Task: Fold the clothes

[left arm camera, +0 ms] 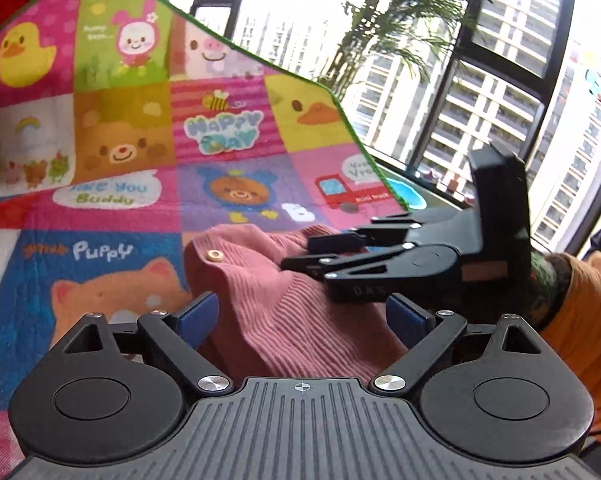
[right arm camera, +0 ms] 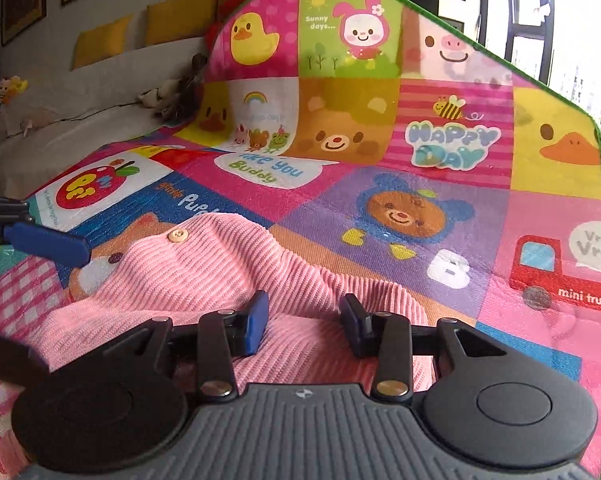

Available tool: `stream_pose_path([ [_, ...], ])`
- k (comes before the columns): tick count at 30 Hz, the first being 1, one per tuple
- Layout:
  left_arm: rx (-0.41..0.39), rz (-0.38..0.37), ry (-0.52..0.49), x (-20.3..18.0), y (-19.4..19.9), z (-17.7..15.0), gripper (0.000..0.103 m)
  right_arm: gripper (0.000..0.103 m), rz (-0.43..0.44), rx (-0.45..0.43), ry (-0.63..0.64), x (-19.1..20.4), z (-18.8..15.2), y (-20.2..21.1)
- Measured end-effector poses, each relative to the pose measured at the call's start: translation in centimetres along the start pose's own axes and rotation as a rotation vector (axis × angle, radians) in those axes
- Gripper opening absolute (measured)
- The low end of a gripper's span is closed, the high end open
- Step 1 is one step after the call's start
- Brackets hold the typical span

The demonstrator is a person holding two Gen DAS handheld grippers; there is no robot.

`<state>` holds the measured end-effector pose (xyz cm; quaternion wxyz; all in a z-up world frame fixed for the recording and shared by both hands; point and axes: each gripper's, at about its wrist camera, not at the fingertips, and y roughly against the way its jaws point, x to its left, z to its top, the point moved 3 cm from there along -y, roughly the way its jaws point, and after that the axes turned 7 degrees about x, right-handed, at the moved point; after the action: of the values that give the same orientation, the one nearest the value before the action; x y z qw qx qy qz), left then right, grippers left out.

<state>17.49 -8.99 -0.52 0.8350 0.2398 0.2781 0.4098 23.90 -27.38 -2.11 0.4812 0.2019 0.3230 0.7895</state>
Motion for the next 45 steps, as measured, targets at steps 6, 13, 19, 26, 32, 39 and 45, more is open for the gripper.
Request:
stream_pose_path([
  [6, 0.082, 0.106, 0.007, 1.2, -2.5, -0.6, 0.086, 0.055, -0.002, -0.065, -0.022, -0.5, -1.5, 4.5],
  [13, 0.099, 0.132, -0.039, 0.5, -3.3, -1.2, 0.090, 0.059, -0.044, 0.009, -0.053, -1.1, -5.3, 3.6],
  [19, 0.099, 0.156, -0.051, 0.5, -3.2, -1.2, 0.090, 0.059, -0.050, -0.108, -0.005, -0.1, -2.7, 6.2],
  [26, 0.099, 0.162, -0.047, 0.5, -3.3, -1.3, 0.092, 0.066, 0.027, -0.073, -0.062, -0.9, 0.5, 2.4],
  [32, 0.111, 0.146, -0.009, 1.2, -3.2, -1.7, 0.094, 0.070, 0.046, -0.018, -0.124, -1.3, -1.0, -0.3],
  [39, 0.112, 0.107, 0.081, 2.1, -2.8, -1.4, 0.094, 0.071, 0.026, -0.043, -0.070, -0.9, -2.7, 3.7],
  [45, -0.033, 0.027, 0.068, 0.1, 0.1, 0.9, 0.091, 0.074, -0.003, -0.008, -0.117, -1.4, -5.6, 3.1],
])
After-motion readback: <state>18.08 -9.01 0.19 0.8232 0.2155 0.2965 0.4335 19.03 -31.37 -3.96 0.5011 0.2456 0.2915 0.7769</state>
